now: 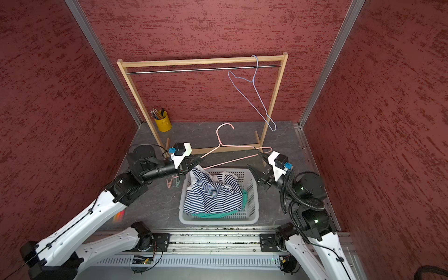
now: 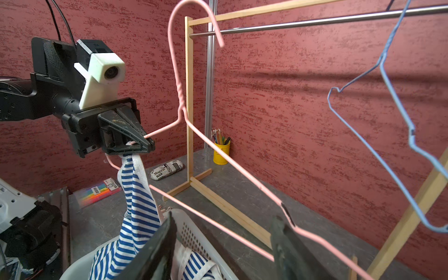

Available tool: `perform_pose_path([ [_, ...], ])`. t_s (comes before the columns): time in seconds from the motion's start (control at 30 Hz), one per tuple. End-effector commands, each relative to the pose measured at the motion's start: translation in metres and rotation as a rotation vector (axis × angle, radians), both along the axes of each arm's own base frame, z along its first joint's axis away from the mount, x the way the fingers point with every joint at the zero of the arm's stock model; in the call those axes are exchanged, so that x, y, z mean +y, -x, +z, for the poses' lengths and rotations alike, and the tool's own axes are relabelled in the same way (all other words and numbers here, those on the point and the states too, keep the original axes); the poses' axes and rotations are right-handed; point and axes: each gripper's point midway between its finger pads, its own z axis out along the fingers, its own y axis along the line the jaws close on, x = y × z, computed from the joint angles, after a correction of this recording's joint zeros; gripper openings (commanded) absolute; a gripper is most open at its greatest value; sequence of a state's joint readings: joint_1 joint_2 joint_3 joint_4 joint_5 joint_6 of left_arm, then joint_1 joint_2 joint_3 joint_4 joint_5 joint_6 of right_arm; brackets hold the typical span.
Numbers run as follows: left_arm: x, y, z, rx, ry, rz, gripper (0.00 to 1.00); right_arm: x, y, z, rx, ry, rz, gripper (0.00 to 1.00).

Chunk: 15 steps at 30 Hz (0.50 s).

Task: Remove the clothespins securing tank tops to the hanger
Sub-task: Remove the tank top from the hanger.

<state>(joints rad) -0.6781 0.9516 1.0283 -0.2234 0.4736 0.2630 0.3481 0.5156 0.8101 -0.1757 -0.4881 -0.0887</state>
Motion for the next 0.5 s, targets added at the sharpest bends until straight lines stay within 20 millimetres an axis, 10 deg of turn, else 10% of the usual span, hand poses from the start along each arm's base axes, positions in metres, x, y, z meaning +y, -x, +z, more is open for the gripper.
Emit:
perform_pose_path([
  [0.0,0.0,0.003,0.001,0.019,-0.005,-0.011,0.0,0.001,-0.01,0.016,-0.084,0.015,-0.026,0.64],
  [0.47,-0.001,0.001,-0.003,0.021,-0.006,0.023,0.0,0.052,-0.029,0.047,-0.136,-0.026,0.092,0.63],
])
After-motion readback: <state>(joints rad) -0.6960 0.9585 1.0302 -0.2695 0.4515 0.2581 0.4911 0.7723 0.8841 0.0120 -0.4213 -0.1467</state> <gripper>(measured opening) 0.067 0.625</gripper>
